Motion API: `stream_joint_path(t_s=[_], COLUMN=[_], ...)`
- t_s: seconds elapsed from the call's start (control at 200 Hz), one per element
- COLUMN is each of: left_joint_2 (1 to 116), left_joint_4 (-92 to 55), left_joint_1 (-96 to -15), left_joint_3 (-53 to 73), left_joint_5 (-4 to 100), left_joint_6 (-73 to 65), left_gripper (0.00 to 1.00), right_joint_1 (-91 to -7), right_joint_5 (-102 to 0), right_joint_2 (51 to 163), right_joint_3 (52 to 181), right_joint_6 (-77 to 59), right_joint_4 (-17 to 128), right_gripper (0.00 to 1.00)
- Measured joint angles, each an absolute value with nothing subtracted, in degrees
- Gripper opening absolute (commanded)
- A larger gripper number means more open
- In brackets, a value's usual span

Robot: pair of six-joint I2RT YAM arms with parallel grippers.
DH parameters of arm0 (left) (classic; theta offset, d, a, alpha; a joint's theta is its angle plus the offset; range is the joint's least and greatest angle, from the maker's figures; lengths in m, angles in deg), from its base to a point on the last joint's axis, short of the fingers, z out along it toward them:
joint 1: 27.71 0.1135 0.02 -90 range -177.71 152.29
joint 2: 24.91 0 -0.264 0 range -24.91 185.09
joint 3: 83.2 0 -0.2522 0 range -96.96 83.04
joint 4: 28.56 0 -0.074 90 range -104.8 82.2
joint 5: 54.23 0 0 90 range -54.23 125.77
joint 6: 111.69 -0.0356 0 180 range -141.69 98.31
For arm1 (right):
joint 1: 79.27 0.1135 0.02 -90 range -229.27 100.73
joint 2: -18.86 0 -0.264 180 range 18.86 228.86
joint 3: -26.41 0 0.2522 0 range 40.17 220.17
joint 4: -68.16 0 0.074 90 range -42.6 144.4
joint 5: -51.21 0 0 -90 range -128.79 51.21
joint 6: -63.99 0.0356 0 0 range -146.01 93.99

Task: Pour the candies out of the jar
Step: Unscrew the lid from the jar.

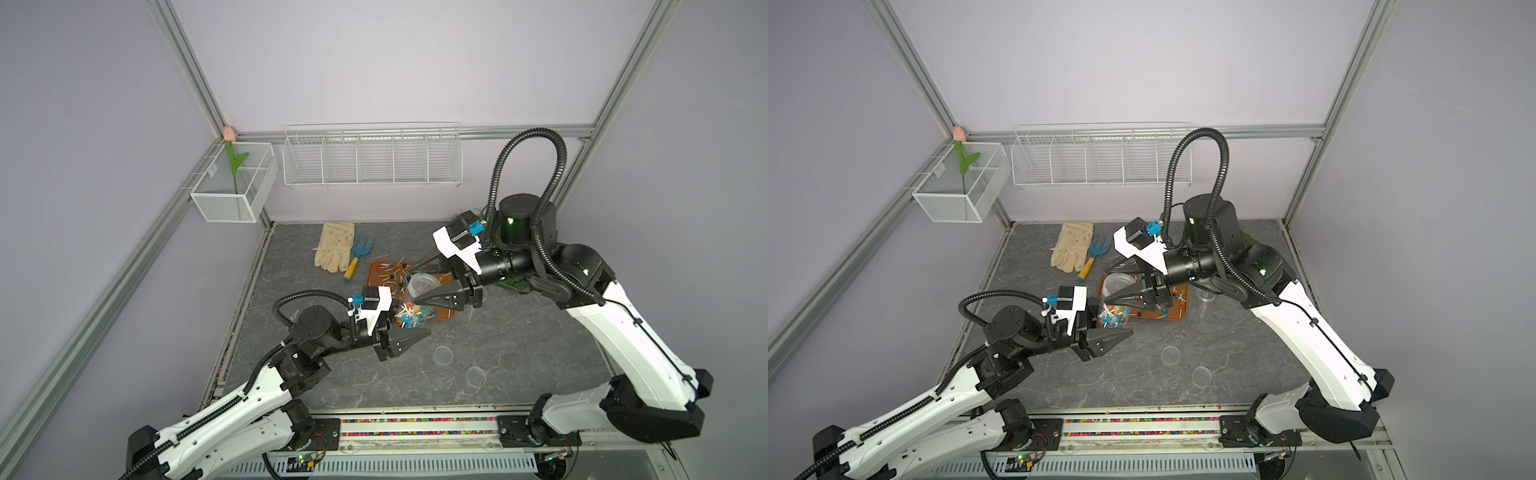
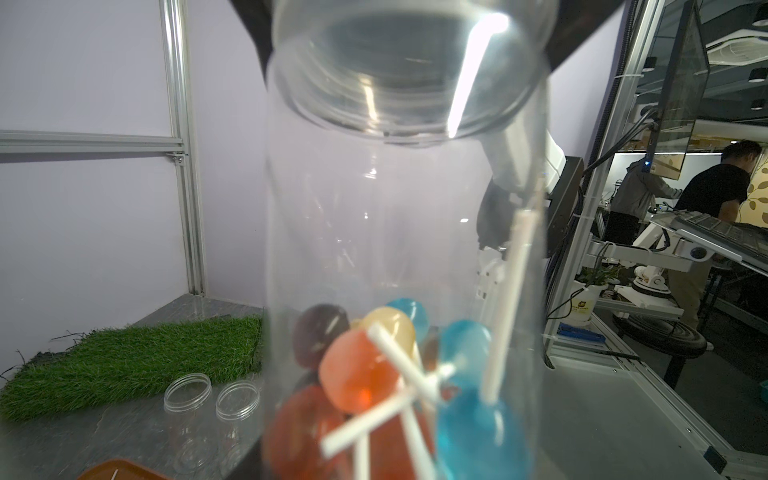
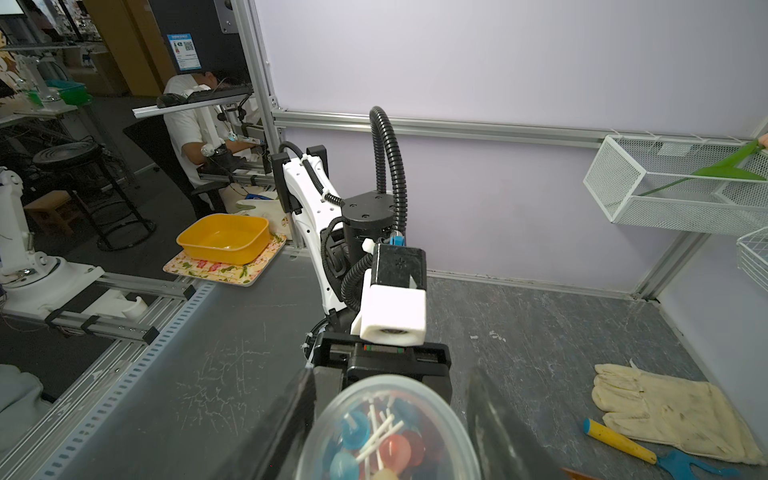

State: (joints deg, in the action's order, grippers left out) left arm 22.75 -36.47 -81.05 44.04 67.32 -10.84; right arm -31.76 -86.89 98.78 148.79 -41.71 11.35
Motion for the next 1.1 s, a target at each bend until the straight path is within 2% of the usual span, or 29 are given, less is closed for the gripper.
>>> stream_joint_path(t_s=[0.745, 0.86, 0.925, 0.995, 1.04, 1.1], left_joint_2=[24.2, 24.2, 24.2, 24.2, 24.2, 24.2], left_joint_4=[-39.4, -39.3, -39.3, -39.0, -38.8, -38.4], left_joint_1=[-81.1, -81.1, -81.1, -81.0, -80.9, -80.8], left_joint_3=[44.7, 44.7, 44.7, 44.7, 44.7, 44.8], left_joint_5=[64.4, 64.1, 63.9, 63.4, 62.8, 62.2], left_joint_6=[-10.3, -10.3, -10.3, -10.2, -10.0, -9.9], left_gripper=[0.44, 0.44, 0.44, 0.44, 0.44, 0.44], right_joint_1=[-31.9, -31.9, -31.9, -31.8, -31.8, -31.5], right_joint_5=[-83.8, -83.8, -83.8, -83.9, -83.9, -83.7], right_joint_2=[99.7, 99.8, 99.8, 99.8, 99.8, 99.8], right_joint_3=[149.7, 149.7, 149.7, 149.7, 149.7, 149.7], right_joint_6=[-40.9, -40.4, -40.0, -39.3, -39.0, -38.4], right_joint_4=[11.3, 11.3, 11.3, 11.3, 11.4, 11.6], right_gripper=[0.63, 0.68, 0.73, 0.92, 1.0, 0.92])
